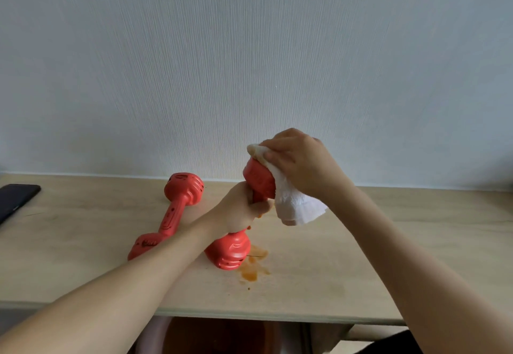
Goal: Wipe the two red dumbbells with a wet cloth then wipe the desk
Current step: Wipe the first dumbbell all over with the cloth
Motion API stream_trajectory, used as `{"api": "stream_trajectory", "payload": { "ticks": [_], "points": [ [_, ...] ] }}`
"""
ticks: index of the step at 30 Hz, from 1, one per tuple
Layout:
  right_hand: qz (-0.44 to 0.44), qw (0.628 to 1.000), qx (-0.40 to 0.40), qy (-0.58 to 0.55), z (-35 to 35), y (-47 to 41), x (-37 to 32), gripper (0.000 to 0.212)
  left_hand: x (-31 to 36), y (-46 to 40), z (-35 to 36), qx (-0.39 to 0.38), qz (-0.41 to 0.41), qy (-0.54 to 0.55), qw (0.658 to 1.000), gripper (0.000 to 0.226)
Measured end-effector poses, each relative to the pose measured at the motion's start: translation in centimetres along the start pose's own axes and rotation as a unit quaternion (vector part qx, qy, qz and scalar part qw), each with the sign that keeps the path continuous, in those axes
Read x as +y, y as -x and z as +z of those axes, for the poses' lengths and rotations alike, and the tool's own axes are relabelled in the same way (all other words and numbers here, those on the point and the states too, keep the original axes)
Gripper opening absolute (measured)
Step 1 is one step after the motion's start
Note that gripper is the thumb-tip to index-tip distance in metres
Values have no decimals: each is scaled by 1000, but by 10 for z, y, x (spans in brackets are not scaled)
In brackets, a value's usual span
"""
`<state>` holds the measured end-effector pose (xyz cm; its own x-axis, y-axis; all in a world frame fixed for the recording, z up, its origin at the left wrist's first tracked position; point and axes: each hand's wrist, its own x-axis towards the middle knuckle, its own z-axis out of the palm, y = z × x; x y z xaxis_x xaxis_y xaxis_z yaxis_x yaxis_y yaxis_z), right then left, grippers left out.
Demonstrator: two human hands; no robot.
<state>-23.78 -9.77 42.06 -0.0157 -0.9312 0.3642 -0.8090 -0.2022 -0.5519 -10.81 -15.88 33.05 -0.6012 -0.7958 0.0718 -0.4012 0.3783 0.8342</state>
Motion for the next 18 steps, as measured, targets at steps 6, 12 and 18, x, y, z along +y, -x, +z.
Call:
{"api": "stream_trajectory", "payload": {
  "ticks": [6,12,18],
  "points": [
    [23,998,-53,-1,3,-19,0,31,-1,0,3,6,21,17,1000,36],
    [-12,999,-9,-36,8,17,18,35,-2,-3,0,13,-13,77,997,34],
    [52,994,-27,-88,-2,-1,8,32,-9,-4,4,19,-19,66,997,31]
  ]
}}
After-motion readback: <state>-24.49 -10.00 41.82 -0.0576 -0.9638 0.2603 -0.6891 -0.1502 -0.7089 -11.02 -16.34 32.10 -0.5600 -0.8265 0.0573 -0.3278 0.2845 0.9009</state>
